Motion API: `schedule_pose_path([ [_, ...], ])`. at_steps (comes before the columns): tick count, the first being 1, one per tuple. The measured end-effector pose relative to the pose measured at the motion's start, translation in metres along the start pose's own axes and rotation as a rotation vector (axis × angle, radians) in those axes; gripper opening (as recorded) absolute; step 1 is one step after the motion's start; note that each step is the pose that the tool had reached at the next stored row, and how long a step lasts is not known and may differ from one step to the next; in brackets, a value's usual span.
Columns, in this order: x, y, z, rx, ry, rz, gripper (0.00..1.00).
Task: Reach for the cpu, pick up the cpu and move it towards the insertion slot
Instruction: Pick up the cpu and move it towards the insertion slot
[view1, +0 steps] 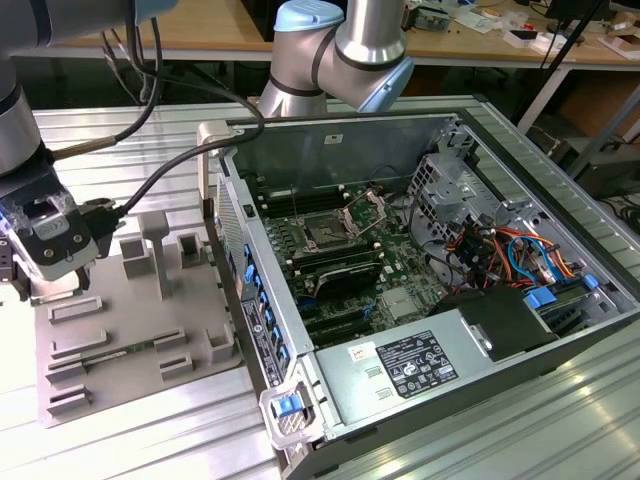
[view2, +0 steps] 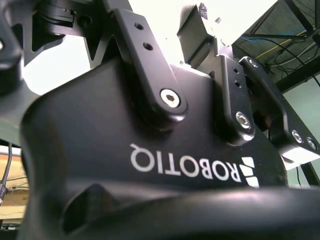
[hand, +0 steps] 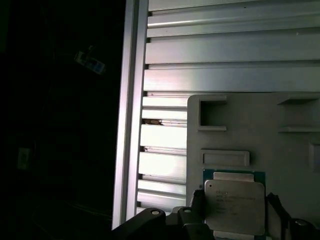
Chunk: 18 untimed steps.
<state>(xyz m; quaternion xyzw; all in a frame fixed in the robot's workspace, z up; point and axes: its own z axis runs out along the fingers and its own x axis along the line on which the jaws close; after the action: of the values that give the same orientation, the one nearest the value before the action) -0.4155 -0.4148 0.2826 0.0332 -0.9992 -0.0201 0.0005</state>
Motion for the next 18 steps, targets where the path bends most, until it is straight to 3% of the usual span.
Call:
schedule_pose_path([
  [18,0.0000,0.0005,-0.0132,0.0000,0.0000,0.000,0.55],
])
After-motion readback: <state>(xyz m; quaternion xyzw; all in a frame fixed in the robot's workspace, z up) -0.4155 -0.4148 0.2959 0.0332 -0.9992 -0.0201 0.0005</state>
